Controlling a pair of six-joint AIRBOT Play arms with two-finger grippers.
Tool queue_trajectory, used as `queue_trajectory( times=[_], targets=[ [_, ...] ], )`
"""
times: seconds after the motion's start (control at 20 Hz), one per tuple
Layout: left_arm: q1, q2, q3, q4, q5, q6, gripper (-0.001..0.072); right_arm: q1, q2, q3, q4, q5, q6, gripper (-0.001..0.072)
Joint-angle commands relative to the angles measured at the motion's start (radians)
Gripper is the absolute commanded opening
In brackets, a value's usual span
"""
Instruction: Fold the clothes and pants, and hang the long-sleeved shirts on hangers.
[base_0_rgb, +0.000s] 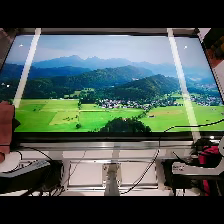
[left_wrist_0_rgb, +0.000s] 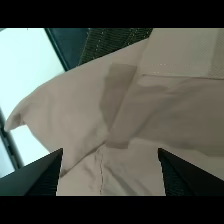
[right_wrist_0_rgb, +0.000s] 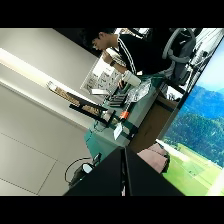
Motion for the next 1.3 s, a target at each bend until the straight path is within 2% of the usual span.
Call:
queue_trajectory(
  times=[0.0, 0.1, 0.35, 0.4, 0.5, 0.6, 0.65, 0.75, 0.8, 0.95, 1.05, 1.1, 1.25],
  targets=[
    [0.002, -0.045, 0.000, -0.003, 0.030, 0.075, 0.0626, 0.001, 0.000, 0.001, 0.000, 0.000, 0.000, 0.0012],
    [0.001, -0.068, 0.000, -0.014, 0.034, 0.097, 0.0626, 0.001, 0.000, 0.001, 0.000, 0.000, 0.000, 0.0012],
    [0.001, -0.117, 0.000, -0.150, 0.040, 0.220, 0.0626, 0.001, 0.000, 0.001, 0.000, 0.000, 0.000, 0.0012],
    [0.001, -0.125, 0.000, -0.149, 0.039, 0.226, 0.0587, 0.001, 0.000, 0.001, 0.000, 0.000, 0.000, 0.0012],
    [0.001, -0.134, 0.000, -0.149, 0.037, 0.225, 0.0396, 0.001, 0.000, 0.001, 0.000, 0.000, 0.000, 0.0012],
    [0.001, -0.138, 0.000, -0.149, 0.037, 0.226, 0.0392, 0.001, 0.000, 0.001, 0.000, 0.000, 0.000, 0.0012],
    [0.001, -0.138, 0.000, -0.149, 0.038, 0.225, 0.0359, 0.001, 0.000, 0.001, 0.000, 0.000, 0.000, 0.0012],
    [0.001, -0.138, 0.000, -0.149, 0.039, 0.225, 0.0067, 0.001, 0.000, 0.001, 0.000, 0.000, 0.000, 0.0012],
    [0.001, -0.138, 0.000, -0.149, 0.039, 0.225, 0.0019, 0.001, 0.000, 0.001, 0.000, 0.000, 0.000, 0.0012],
    [0.001, -0.137, 0.000, -0.175, 0.018, 0.225, 0.0017, 0.001, 0.000, 0.001, 0.000, 0.000, 0.000, 0.0012],
    [0.001, -0.126, 0.001, -0.326, -0.022, 0.226, 0.0016, 0.001, 0.000, 0.001, 0.000, 0.000, 0.000, 0.0012],
    [0.001, -0.109, 0.002, -0.470, -0.029, 0.231, 0.0016, 0.001, 0.000, 0.001, 0.000, 0.000, 0.000, 0.0012],
    [-0.008, -0.018, 0.002, -1.057, -0.045, 0.385, 0.0014, 0.001, 0.000, 0.001, 0.000, 0.000, 0.000, 0.0012]
  ],
)
